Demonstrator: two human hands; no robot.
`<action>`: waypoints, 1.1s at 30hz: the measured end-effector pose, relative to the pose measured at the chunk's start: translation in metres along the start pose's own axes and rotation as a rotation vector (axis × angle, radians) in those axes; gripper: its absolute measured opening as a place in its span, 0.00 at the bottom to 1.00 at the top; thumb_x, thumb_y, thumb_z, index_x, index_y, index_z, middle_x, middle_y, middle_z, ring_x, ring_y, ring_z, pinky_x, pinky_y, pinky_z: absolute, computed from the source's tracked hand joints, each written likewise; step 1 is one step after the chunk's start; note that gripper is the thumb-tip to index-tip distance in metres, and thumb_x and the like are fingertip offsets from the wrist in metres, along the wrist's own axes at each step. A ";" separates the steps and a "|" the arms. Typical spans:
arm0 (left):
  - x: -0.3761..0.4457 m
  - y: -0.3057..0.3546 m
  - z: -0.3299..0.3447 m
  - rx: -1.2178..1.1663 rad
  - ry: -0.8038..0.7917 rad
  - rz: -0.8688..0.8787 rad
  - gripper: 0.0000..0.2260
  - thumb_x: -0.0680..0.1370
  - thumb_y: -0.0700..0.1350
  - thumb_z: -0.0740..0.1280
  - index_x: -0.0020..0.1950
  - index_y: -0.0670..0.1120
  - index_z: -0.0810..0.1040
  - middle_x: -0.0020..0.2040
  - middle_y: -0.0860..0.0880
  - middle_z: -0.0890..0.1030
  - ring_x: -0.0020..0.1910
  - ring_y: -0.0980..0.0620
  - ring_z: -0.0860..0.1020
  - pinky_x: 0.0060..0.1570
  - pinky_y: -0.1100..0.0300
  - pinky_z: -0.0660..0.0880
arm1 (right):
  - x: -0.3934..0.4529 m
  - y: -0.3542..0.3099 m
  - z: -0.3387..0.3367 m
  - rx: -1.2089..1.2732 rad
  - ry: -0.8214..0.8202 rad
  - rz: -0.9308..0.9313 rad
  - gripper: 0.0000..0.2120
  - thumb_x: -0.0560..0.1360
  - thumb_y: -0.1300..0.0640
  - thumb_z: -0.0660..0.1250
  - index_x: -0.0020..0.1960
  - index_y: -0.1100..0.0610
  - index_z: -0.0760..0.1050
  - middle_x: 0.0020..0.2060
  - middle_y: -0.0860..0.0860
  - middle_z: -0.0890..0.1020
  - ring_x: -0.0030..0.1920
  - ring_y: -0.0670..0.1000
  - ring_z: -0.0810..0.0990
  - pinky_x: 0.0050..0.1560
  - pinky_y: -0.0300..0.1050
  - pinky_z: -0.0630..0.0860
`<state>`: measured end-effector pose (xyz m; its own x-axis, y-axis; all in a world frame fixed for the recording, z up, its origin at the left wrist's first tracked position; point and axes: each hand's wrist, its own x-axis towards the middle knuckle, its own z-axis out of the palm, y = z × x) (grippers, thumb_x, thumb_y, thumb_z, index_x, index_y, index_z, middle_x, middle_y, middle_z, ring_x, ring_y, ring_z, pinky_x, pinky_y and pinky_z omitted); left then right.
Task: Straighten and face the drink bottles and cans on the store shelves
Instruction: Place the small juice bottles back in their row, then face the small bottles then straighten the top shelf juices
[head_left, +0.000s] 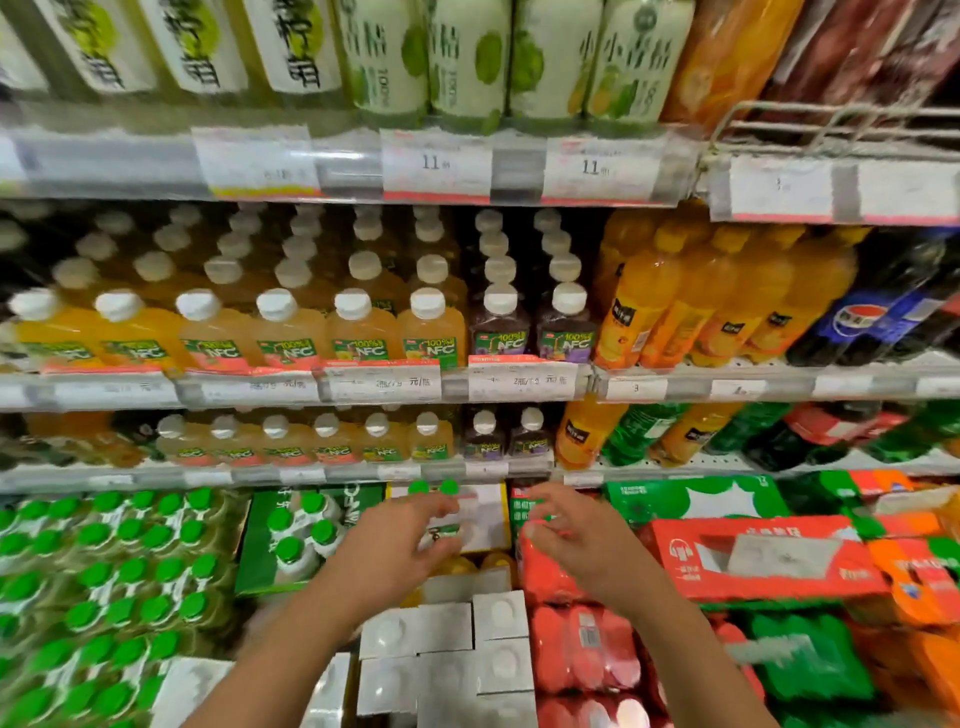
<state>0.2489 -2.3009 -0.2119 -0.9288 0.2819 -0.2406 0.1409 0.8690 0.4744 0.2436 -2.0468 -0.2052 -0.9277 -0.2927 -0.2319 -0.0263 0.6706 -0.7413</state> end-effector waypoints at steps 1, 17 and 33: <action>-0.011 0.001 -0.006 0.006 0.016 -0.004 0.19 0.81 0.59 0.65 0.72 0.58 0.73 0.68 0.59 0.77 0.64 0.57 0.76 0.60 0.61 0.72 | -0.007 -0.005 -0.004 -0.020 0.000 -0.018 0.14 0.81 0.52 0.69 0.66 0.52 0.76 0.51 0.43 0.83 0.51 0.43 0.81 0.53 0.44 0.77; -0.086 -0.033 -0.107 0.134 0.291 -0.042 0.21 0.80 0.58 0.65 0.72 0.56 0.72 0.72 0.55 0.74 0.70 0.54 0.71 0.68 0.58 0.68 | -0.029 -0.100 -0.028 -0.187 -0.058 -0.130 0.08 0.81 0.47 0.65 0.59 0.38 0.75 0.48 0.38 0.82 0.49 0.35 0.80 0.59 0.43 0.77; -0.043 -0.118 -0.284 0.513 0.559 0.047 0.41 0.80 0.63 0.60 0.82 0.54 0.36 0.80 0.50 0.30 0.80 0.40 0.33 0.79 0.40 0.49 | -0.035 -0.244 0.049 -0.120 0.179 -0.002 0.12 0.72 0.41 0.67 0.56 0.34 0.76 0.49 0.39 0.83 0.51 0.38 0.81 0.54 0.31 0.76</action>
<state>0.1749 -2.5314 -0.0166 -0.9339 0.1940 0.3002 0.1994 0.9798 -0.0129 0.3006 -2.2334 -0.0470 -0.9787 -0.1752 -0.1072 -0.0620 0.7495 -0.6591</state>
